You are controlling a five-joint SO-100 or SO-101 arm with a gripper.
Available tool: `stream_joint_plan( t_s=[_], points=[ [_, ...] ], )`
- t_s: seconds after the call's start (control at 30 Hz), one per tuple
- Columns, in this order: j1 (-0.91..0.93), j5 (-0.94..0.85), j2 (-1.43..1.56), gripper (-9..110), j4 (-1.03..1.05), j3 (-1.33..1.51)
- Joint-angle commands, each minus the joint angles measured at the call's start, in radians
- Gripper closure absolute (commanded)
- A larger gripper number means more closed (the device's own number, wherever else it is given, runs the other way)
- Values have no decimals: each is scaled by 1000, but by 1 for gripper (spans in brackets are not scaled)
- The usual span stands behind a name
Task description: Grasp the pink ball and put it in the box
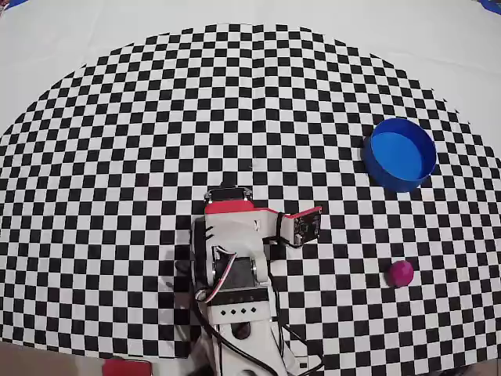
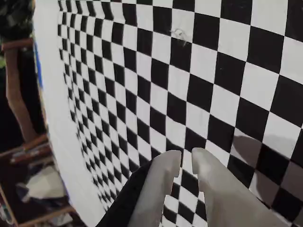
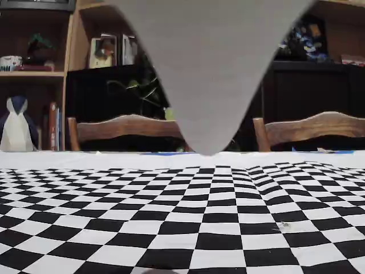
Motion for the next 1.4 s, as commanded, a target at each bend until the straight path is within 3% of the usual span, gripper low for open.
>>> stream_joint_plan(
  t_s=[0.0, 0.53, 0.87, 1.1, 1.3, 1.37],
  points=[
    [8, -3, -21, 101, -60, 8],
    [23, -3, -86, 101, -554, 6],
    [51, -57, -81, 101, -614, 2],
    [67, -328, -78, 101, -606, 5],
    [74, -729, -78, 101, -563, 8],
    [87, -844, -81, 91, -543, 8]
  ],
)
